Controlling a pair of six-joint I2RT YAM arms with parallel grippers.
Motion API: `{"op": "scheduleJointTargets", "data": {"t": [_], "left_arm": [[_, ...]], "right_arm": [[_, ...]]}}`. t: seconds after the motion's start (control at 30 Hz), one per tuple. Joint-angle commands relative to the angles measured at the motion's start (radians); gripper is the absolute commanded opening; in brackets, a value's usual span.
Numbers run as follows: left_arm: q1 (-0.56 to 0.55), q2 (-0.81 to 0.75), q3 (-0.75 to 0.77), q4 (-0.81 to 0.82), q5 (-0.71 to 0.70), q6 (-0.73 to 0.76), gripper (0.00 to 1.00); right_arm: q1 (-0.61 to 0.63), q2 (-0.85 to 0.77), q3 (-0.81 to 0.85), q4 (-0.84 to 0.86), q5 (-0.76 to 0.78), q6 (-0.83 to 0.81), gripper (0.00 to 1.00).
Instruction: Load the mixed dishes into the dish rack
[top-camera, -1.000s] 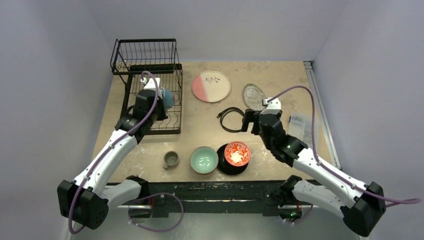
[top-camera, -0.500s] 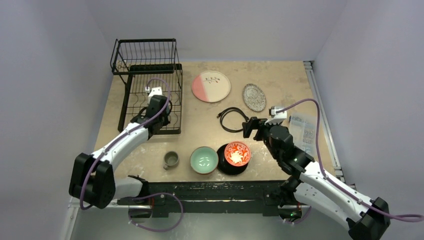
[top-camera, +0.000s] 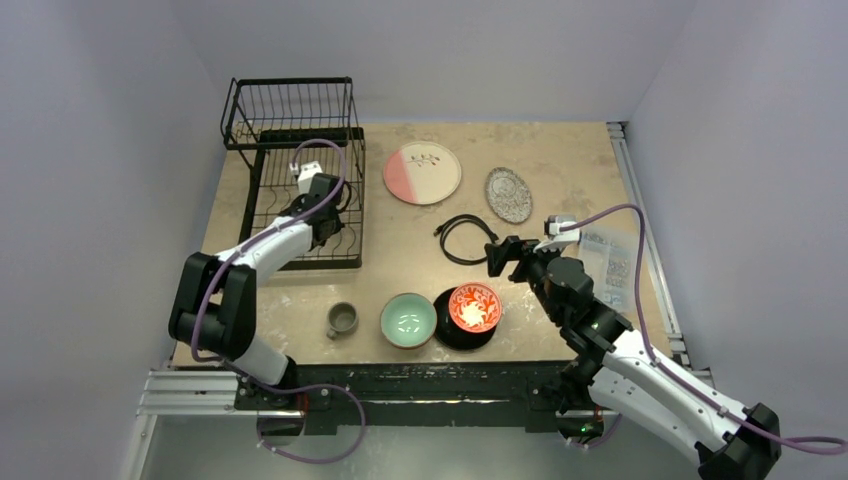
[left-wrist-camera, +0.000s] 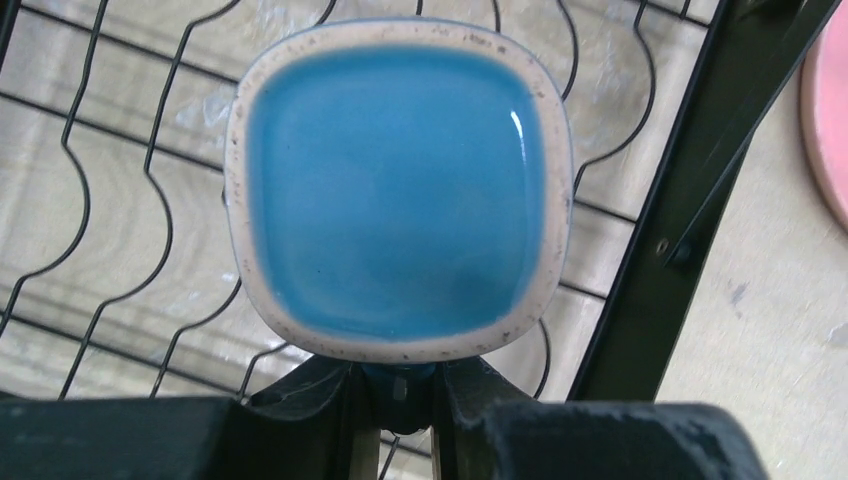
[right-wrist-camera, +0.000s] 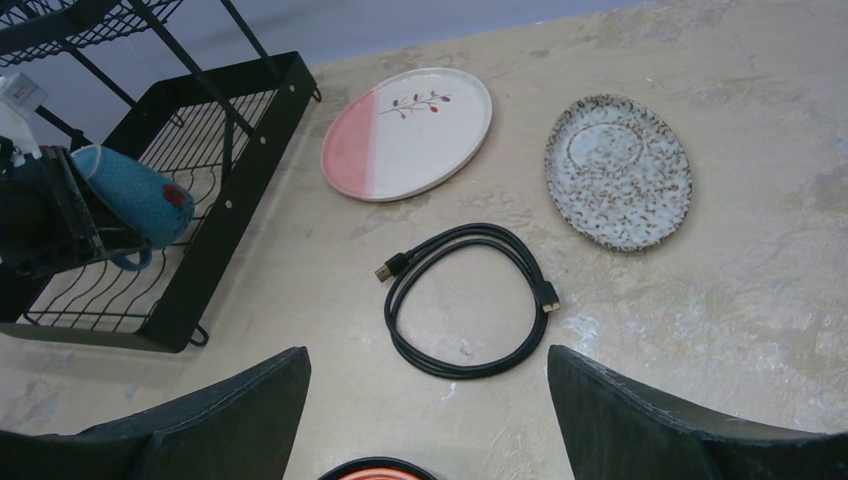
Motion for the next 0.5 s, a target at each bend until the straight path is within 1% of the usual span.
{"op": "scheduleJointTargets", "data": {"t": [0.0, 0.17, 0.27, 0.37, 0.47], "left_arm": [[0.016, 0.053, 0.113, 0.104, -0.047, -0.025, 0.0], [0.028, 0.143, 0.206, 0.063, -0.012, -0.025, 0.0], [0.035, 0.178, 0.235, 0.033, 0.002, -0.031, 0.0], [0.037, 0.189, 0.237, 0.036, 0.033, -0.009, 0.03], [0.036, 0.189, 0.236, 0.035, 0.058, 0.012, 0.14]], "right_arm": [[0.001, -0.018, -0.008, 0.056, 0.014, -0.018, 0.89], [0.0, -0.015, -0.014, 0.063, 0.018, -0.019, 0.89], [0.0, -0.012, -0.015, 0.068, 0.02, -0.021, 0.88], [0.001, -0.009, -0.018, 0.073, 0.02, -0.023, 0.89], [0.0, -0.007, -0.017, 0.075, 0.019, -0.024, 0.89]]}}
